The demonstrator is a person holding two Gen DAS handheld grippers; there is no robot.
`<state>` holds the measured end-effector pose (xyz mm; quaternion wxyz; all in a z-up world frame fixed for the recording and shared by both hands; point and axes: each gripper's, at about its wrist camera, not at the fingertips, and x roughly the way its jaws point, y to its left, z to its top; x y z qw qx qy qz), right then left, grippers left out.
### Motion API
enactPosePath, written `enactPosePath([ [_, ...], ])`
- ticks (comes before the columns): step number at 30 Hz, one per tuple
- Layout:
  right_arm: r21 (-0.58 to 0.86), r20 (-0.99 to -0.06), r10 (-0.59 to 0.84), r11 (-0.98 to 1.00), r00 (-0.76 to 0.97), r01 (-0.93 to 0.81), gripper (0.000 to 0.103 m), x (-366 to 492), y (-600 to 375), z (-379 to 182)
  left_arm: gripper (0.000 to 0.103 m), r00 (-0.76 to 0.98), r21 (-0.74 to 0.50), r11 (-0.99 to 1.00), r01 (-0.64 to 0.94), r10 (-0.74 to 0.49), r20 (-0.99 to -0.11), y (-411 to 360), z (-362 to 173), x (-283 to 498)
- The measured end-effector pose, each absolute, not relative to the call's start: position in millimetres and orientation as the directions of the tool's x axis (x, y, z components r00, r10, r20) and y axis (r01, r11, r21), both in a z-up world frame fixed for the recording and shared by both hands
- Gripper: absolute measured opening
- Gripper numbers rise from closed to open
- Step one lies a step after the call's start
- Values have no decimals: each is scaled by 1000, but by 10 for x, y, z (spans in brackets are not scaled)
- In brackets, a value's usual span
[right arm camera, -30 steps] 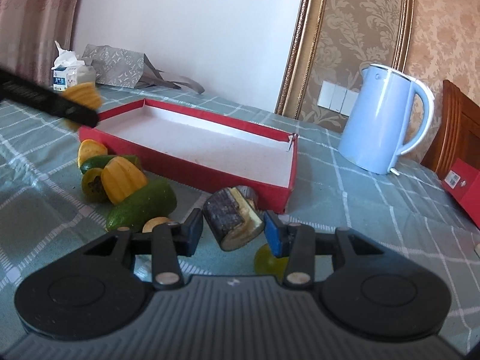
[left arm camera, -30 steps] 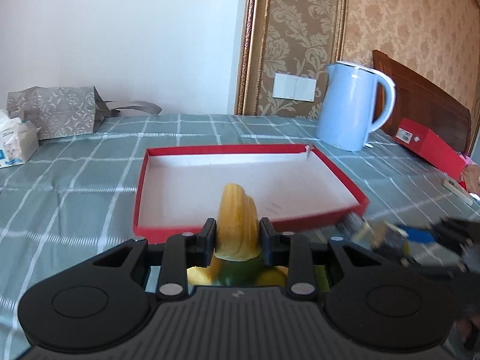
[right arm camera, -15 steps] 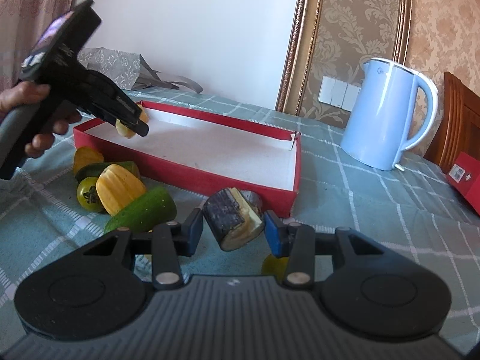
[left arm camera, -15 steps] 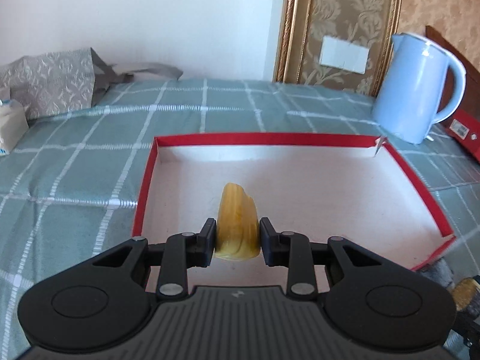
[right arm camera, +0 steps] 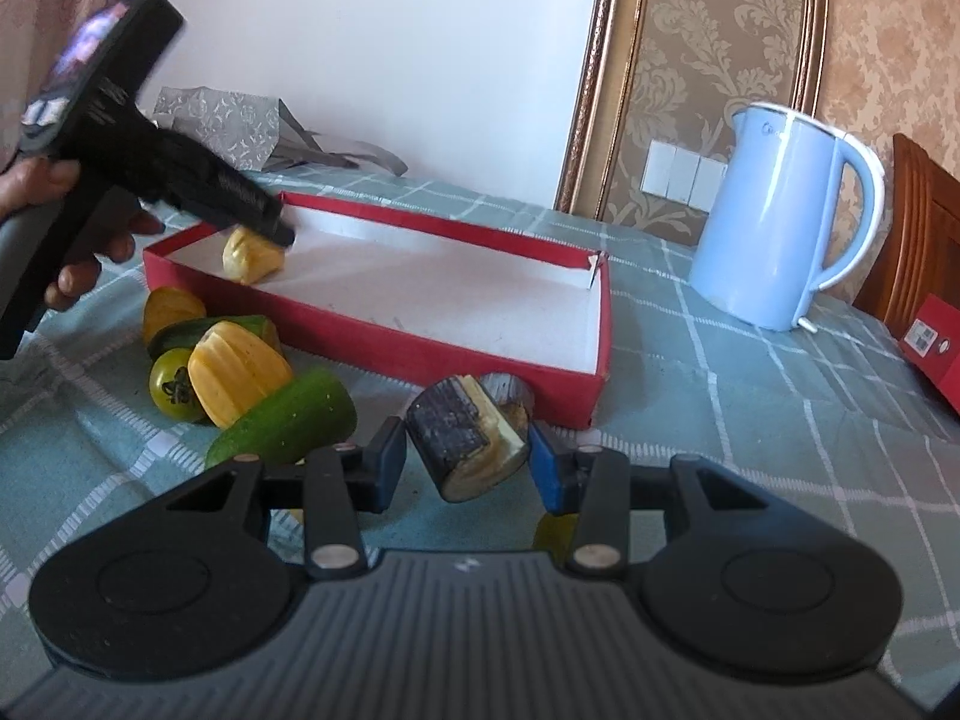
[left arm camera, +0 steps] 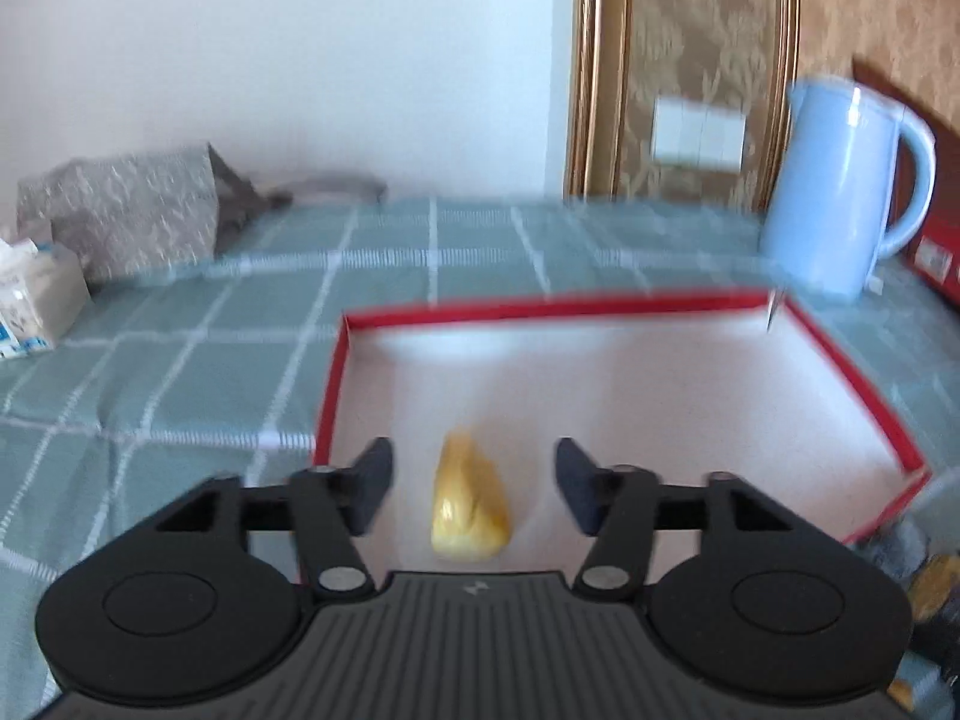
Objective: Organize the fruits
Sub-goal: 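Carry the jackfruit chunk into the red tray and open the left tool, then lower the dark cylinder piece into the tray and open the right tool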
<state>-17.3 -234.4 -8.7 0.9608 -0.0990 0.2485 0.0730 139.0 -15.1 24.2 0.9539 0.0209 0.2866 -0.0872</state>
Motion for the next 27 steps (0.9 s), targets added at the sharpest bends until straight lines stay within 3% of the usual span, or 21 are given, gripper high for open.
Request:
enactPosePath([
  [8,-153,-473,78,974,878,-168,42,-235,-2350,-58,75,842,-11,973,229,-204,-499,-197,428,1251],
  [17,-115,-443,97,980,891,-164,42,116,-2356,142,79,878,-90,975,204,-223,-423,414,369,561],
  [27,-88,-568,54,988,821,-126,42,1075,-2177,15,79,840,-126,966,225,-258,-478,614,126,527],
])
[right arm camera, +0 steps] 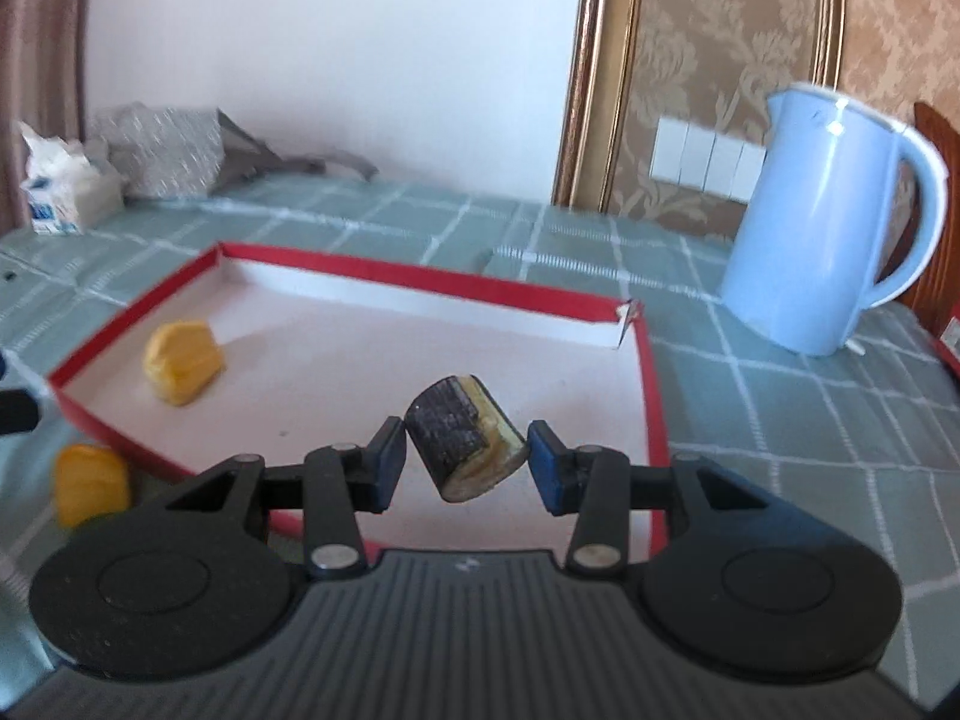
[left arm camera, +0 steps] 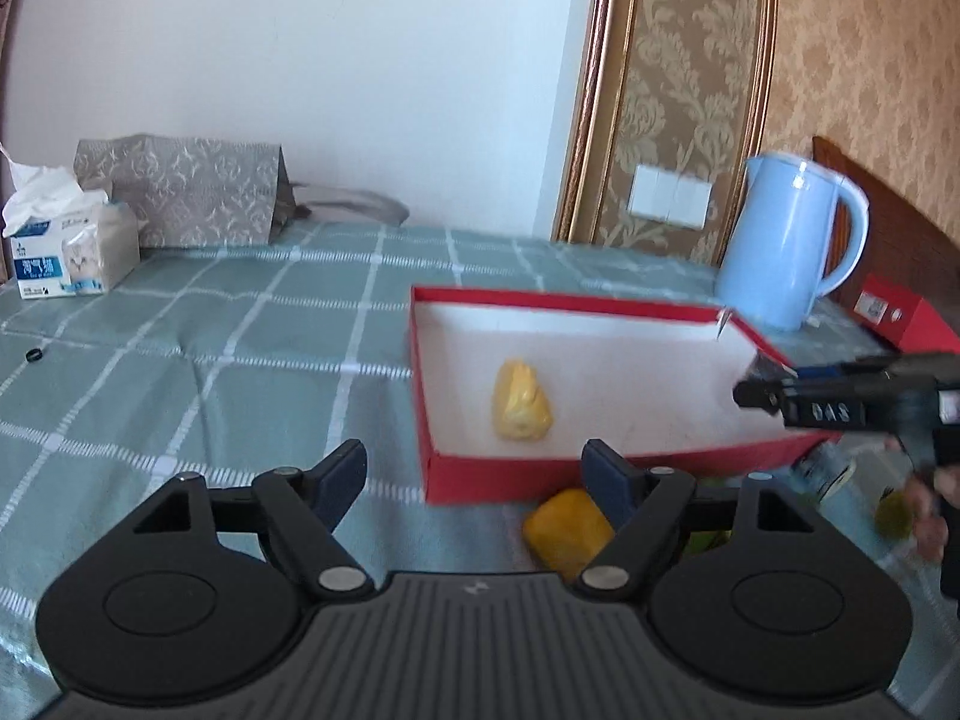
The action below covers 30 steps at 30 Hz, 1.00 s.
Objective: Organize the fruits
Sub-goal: 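Lower the dark cylinder piece into the tray and open the right tool, then withdraw both open tools from the tray back toward the fruit pile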
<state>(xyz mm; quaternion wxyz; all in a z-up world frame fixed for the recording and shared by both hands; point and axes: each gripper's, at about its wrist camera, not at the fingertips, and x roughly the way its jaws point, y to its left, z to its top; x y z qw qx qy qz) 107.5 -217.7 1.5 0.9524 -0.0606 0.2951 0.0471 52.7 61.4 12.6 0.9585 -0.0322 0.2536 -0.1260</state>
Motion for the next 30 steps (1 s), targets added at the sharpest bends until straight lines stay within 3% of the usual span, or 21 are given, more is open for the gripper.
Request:
enactPosePath([
  [3,-65,-619,67,989,783,-136,42,1242,-2140,-78,79,840,-125,965,231,-263,-476,619,117,524],
  [4,-53,-616,70,990,784,-130,48,1255,-2133,-91,79,840,-120,965,233,-262,-475,618,115,518],
  [5,-52,-608,68,991,791,-126,69,1249,-2122,-94,79,841,-117,965,233,-260,-474,619,114,514],
  [7,-82,-573,45,990,818,-112,97,1181,-2077,-54,79,844,-119,966,229,-258,-471,635,117,510],
  [13,-141,-442,-8,988,897,-61,99,704,-2044,237,79,844,-130,967,218,-253,-472,668,109,503],
  [22,-80,-382,3,996,924,-37,103,-359,-2322,182,79,845,-65,965,253,-253,-472,514,26,122],
  [30,-119,-369,-76,992,926,34,103,-682,-2521,-20,79,826,-22,955,295,-267,-496,221,-42,-132],
])
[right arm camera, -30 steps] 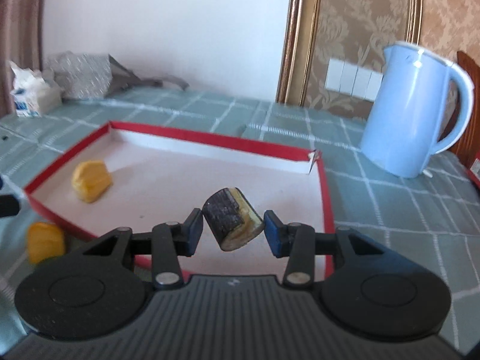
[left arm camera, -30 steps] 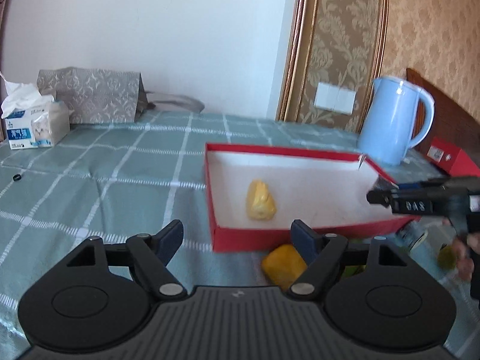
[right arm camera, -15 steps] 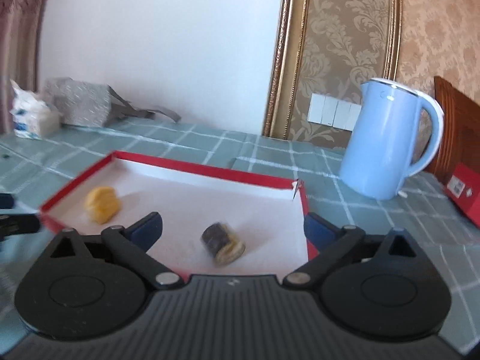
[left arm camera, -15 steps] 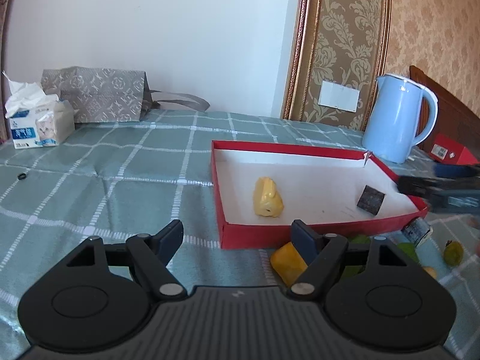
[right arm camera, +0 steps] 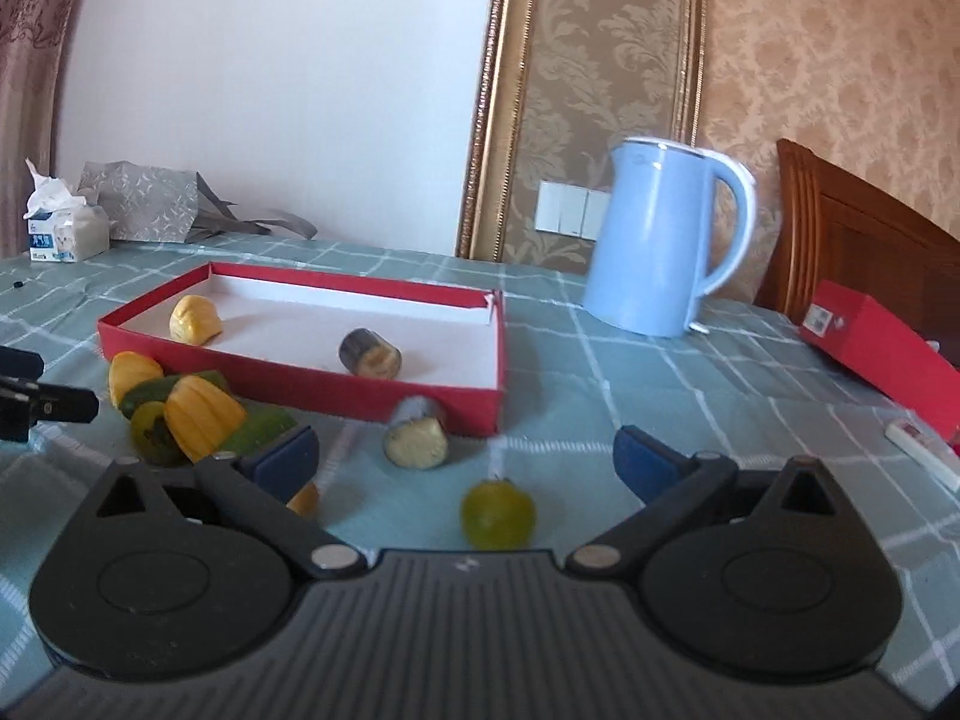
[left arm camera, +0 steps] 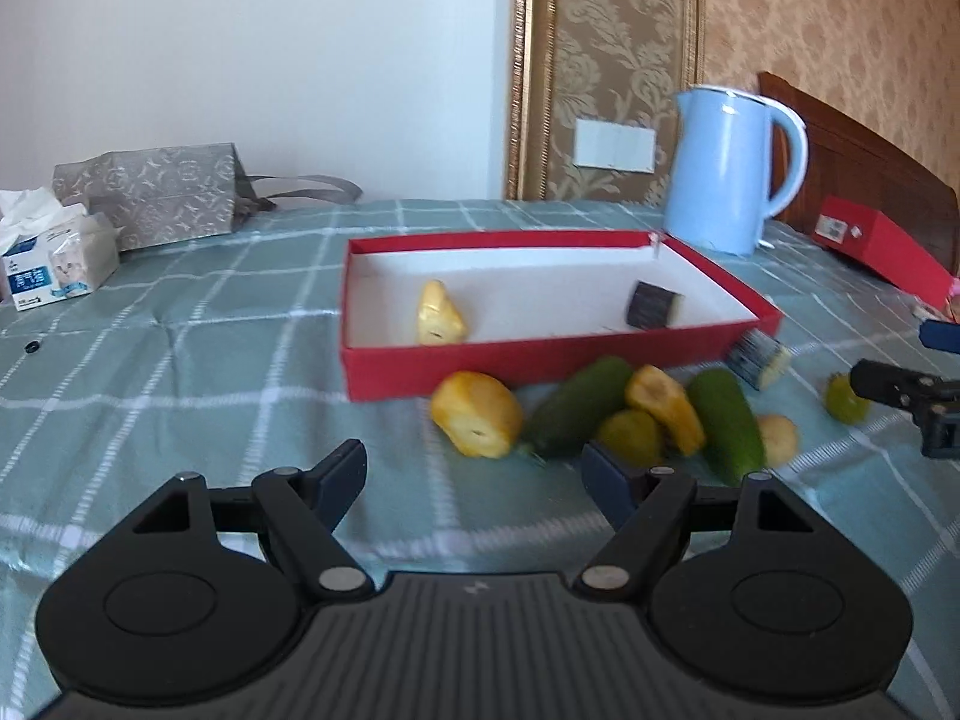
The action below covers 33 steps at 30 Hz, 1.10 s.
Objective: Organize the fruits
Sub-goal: 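Withdraw both open tools from the tray back toward the fruit pile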
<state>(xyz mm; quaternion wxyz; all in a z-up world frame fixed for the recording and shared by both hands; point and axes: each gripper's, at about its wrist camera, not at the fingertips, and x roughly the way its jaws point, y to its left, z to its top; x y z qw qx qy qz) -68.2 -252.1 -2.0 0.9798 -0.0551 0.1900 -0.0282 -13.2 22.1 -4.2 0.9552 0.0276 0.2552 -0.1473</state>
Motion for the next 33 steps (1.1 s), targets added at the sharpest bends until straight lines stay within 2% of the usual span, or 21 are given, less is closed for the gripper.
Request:
enactPosePath([
  [8,-66,-330,-86,996,940,67,103,-800,-2706,-28,79,813,39,932,360,-293,-504,-71,-76,-226],
  [16,-49,-333,-86,996,939,73,103,-781,-2749,-70,79,756,-57,910,411,-375,-536,-181,-104,-100],
  [30,-55,-362,-94,995,927,79,103,-644,-2729,-103,77,743,-63,919,388,-353,-568,-346,-151,3],
  [33,-30,-370,-98,995,924,93,103,-626,-2780,-105,77,751,-73,911,407,-379,-542,-339,-119,-91],
])
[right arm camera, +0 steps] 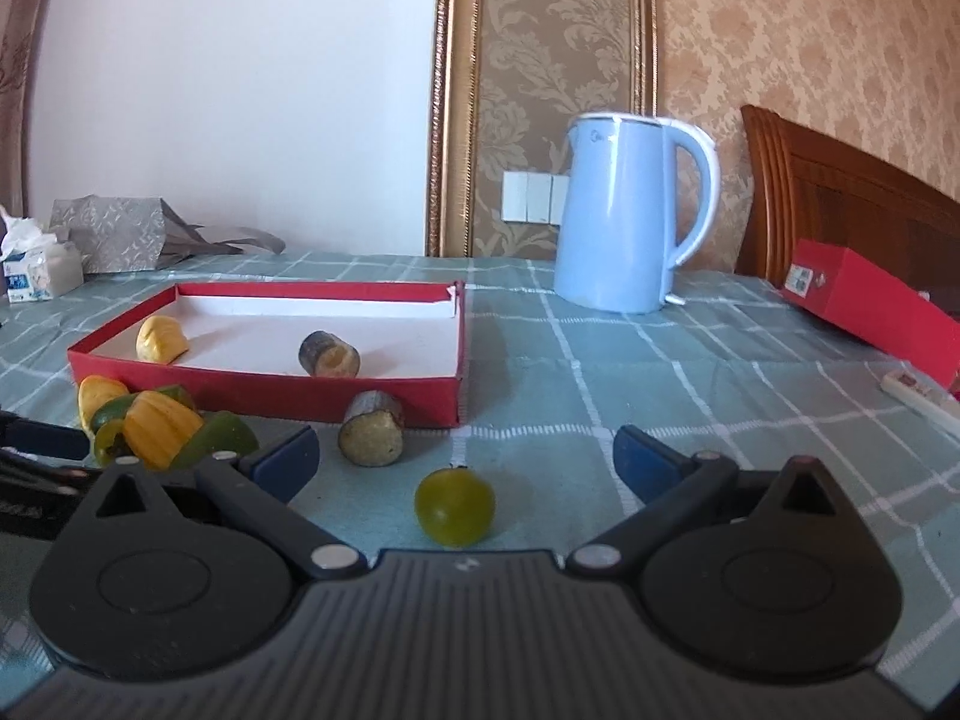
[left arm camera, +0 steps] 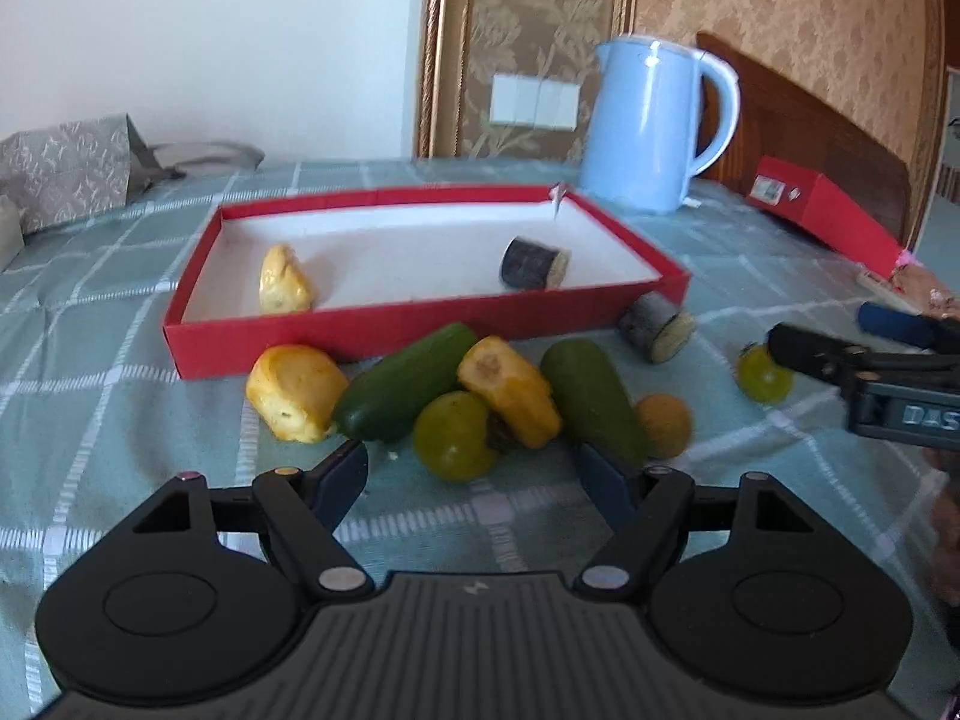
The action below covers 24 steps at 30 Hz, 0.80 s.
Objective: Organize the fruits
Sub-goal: 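Withdraw both open tools from the tray back toward the fruit pile, then grasp the green round fruit with the left tool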
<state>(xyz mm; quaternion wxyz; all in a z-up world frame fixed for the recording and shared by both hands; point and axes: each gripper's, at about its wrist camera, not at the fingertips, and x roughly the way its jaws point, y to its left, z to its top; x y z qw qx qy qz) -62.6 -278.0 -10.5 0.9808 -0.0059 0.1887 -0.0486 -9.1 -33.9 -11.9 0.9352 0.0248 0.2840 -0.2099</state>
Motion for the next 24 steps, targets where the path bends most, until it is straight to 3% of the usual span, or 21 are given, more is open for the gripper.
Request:
enactPosePath([
  [13,4,-367,-86,996,926,94,103,-620,-2839,-110,75,735,-44,894,445,-393,-552,-343,-146,-132],
  [15,10,-370,-83,996,925,93,103,-616,-2846,-111,64,728,-58,897,437,-391,-563,-321,-165,-103],
  [24,21,-370,-65,997,927,78,103,-619,-2853,-113,56,745,-9,909,416,-346,-570,-485,-172,20],
])
